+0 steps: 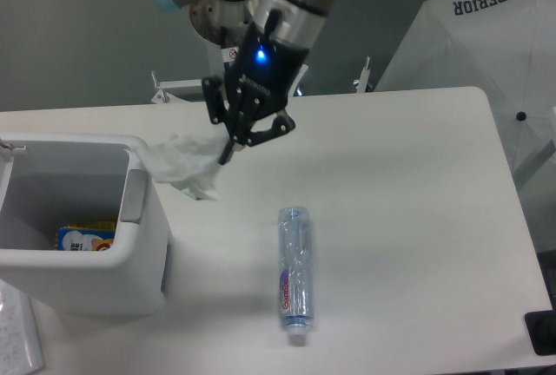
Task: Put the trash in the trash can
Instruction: 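Lift the bag and carry it over the white trash bin, then open the gripper to drop the bag into the bin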
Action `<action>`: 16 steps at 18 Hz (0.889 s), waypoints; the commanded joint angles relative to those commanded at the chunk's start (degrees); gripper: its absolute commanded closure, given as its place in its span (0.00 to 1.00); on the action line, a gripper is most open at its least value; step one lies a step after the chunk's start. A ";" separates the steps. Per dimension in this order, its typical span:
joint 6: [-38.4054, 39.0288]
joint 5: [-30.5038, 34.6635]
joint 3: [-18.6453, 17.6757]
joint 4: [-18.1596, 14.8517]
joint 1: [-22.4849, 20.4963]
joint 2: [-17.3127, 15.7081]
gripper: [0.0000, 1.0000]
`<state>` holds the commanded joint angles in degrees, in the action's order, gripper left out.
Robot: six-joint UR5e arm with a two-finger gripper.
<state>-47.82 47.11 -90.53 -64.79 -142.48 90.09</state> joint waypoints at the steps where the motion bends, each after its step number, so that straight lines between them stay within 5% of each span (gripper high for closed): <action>1: 1.49 0.00 0.00 1.40 1.23 -0.26 1.00; 7: 5.37 0.17 -0.53 6.78 7.73 1.31 0.94; 9: 5.02 0.26 -1.23 6.95 9.67 1.93 0.66; 10: 4.94 0.35 -2.01 7.04 10.11 2.28 0.26; 11: 4.93 0.44 -2.63 7.22 10.29 2.37 0.04; 16: 5.37 0.61 -3.52 7.92 10.29 3.16 0.00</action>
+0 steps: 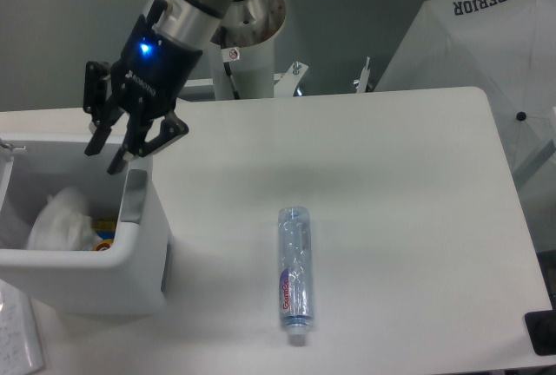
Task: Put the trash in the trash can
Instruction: 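Open the gripper to drop the bag into the bin, then move the open gripper over the clear plastic bottle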
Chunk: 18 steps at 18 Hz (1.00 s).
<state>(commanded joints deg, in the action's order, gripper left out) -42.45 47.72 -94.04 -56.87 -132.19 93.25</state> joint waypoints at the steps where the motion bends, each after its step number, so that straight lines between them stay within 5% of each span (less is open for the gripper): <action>1: 0.09 0.17 0.17 0.00 -0.09 0.61 0.00; 8: 0.53 0.00 1.49 0.00 -7.10 4.30 0.00; 14: 0.61 0.35 5.00 0.00 -13.27 12.11 0.00; 18: 4.38 11.13 9.83 -0.52 -13.01 18.35 0.00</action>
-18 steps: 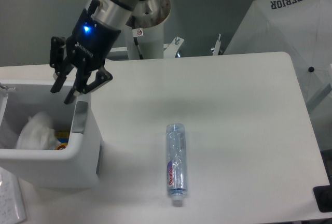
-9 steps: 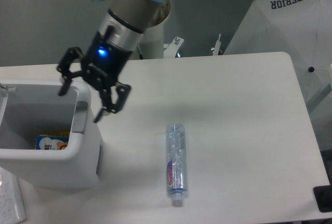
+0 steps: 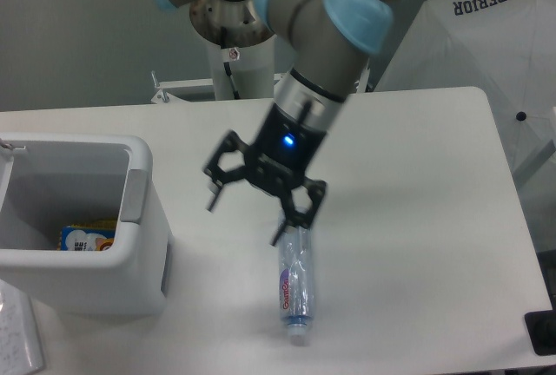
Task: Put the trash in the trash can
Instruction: 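Move the open gripper over the clear plastic bottle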
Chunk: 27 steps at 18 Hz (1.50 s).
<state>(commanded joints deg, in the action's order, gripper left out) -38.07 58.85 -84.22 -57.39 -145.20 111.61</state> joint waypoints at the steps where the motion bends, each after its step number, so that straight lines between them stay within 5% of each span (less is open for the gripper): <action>1: 0.79 2.47 1.67 -0.44 0.35 1.50 0.00; 5: 3.17 7.14 7.73 -6.66 1.93 7.03 0.00; 10: 9.76 16.90 20.48 -18.35 6.41 16.52 0.00; 13: 10.12 20.24 23.83 -23.46 7.47 19.52 0.00; 19: 14.51 25.96 28.31 -26.19 9.76 24.97 0.00; 27: 18.47 31.50 28.85 -26.37 11.87 27.96 0.00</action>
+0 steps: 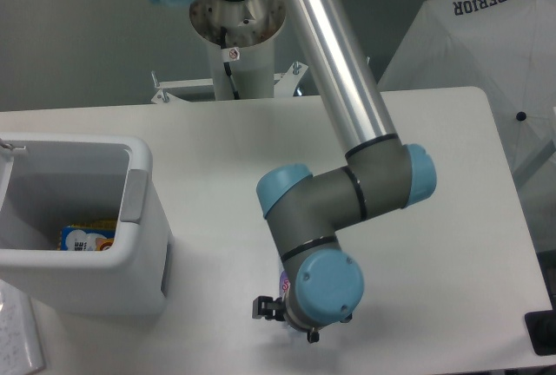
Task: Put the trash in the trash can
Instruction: 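Lower the gripper around the bottle cap end and close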
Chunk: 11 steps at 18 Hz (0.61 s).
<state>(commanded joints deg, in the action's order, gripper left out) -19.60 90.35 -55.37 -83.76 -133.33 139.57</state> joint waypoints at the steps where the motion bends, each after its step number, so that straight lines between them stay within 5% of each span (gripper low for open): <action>1: 0.00 0.61 -0.35 0.00 0.09 0.00 0.00; 11: 0.09 7.65 -2.64 0.17 2.46 0.97 0.00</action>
<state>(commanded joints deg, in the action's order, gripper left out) -19.51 98.00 -58.01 -83.58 -130.87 140.54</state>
